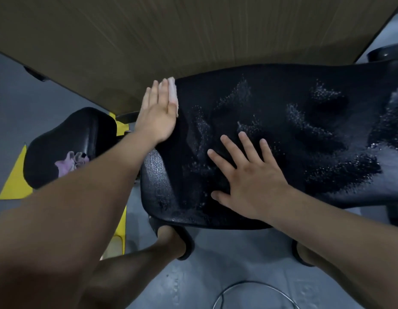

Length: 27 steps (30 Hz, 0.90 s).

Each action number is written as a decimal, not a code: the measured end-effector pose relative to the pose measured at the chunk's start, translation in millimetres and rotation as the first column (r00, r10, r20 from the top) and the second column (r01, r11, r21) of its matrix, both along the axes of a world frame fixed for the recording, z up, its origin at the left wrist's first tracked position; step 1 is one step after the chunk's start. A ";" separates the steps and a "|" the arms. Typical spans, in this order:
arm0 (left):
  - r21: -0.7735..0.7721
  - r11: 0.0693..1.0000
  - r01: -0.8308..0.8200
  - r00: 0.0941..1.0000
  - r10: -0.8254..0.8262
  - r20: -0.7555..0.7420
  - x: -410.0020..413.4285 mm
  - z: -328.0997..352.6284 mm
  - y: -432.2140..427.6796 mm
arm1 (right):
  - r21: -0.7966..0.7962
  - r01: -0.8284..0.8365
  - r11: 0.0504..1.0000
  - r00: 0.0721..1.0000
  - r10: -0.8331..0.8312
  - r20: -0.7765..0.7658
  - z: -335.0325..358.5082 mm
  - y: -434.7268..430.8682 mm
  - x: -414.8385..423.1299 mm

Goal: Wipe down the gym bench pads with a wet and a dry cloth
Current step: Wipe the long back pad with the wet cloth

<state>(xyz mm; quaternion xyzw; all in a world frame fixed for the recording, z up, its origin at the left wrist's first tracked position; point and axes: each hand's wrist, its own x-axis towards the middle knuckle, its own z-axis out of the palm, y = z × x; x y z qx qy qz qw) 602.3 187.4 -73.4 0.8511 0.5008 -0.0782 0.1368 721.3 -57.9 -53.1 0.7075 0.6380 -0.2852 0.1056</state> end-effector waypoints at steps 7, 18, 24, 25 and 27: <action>0.029 1.000 0.009 1.000 -0.010 0.022 6.6 -9.9 11.5 | 0.072 -0.008 0.997 1.000 0.010 -0.023 -3.8 -0.5 4.4; 0.054 0.995 0.082 0.996 -0.084 0.035 7.7 -4.4 1.0 | 0.155 0.142 0.978 0.989 -0.146 0.018 6.5 9.1 22.9; -0.062 0.997 0.050 0.999 -0.051 -0.007 50.5 -4.7 48.5 | 0.078 0.112 0.991 0.993 -0.114 0.017 3.7 9.7 28.7; -0.040 0.996 0.084 0.996 -0.084 -0.007 50.2 -6.4 46.1 | 0.066 0.109 0.992 0.994 -0.110 0.017 4.3 10.5 28.7; 0.029 0.986 0.166 0.986 -0.167 0.014 39.3 -7.5 30.1 | 0.041 0.105 0.994 0.994 -0.106 0.023 5.2 13.3 27.5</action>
